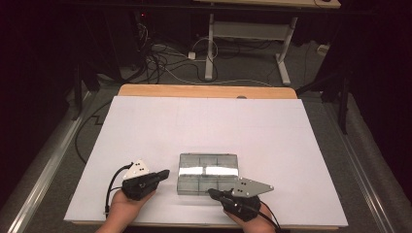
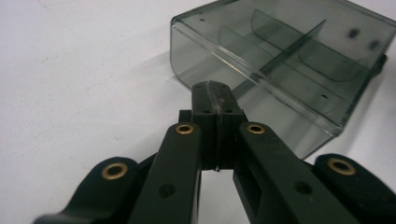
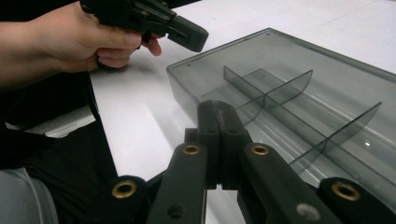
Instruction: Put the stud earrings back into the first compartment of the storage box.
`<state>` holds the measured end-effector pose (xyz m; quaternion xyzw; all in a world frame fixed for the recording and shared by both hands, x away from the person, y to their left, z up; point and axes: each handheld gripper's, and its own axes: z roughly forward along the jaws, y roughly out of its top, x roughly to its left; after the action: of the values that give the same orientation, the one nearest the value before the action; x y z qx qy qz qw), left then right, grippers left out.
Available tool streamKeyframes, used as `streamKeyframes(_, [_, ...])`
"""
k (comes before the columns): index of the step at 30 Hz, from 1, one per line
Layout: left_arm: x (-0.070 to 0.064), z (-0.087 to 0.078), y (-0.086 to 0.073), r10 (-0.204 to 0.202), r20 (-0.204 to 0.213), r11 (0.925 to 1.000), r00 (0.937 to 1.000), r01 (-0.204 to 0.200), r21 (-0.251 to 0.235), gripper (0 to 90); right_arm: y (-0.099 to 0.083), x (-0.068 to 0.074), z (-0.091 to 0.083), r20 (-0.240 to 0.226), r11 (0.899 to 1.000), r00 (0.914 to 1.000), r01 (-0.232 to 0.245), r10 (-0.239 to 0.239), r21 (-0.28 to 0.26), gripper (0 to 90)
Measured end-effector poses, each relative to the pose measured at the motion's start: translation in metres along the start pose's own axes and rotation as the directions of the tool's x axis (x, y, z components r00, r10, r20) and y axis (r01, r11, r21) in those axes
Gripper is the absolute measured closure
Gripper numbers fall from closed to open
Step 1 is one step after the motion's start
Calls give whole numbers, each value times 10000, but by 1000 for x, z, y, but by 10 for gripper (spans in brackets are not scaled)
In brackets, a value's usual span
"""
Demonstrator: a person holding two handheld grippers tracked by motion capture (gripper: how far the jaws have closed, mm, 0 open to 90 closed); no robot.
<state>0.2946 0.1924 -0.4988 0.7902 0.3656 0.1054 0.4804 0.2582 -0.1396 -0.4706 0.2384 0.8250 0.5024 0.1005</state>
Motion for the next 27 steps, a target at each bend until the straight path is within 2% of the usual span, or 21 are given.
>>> streamKeyframes(5, [-1,0,-1,218,26,9997,9998,-219,108,876,-3,5,-1,-149,10000,9999,-1,3,81,900])
streamKeyframes(8, [-3,2,-3,539,181,9984,9984,-542,131,875,-5,8,2,-531,9998,9985,-112,120,143,900])
streamKeyframes(13, [-4,5,-5,703,565,9972,9959,-715,199,872,-10,12,13,-728,9976,9972,-91,142,691,900])
streamKeyframes(16, [-3,5,-5,612,582,9978,9964,-626,229,873,-11,11,17,-860,9952,9956,-298,379,937,900])
streamKeyframes(21, [0,8,-3,203,396,9984,9990,-223,521,873,-13,8,23,-714,9882,9955,-513,621,1446,900])
streamKeyframes(27, [0,9,-3,223,429,9982,9988,-246,546,873,-13,5,24,-468,9862,9965,-609,688,1538,900])
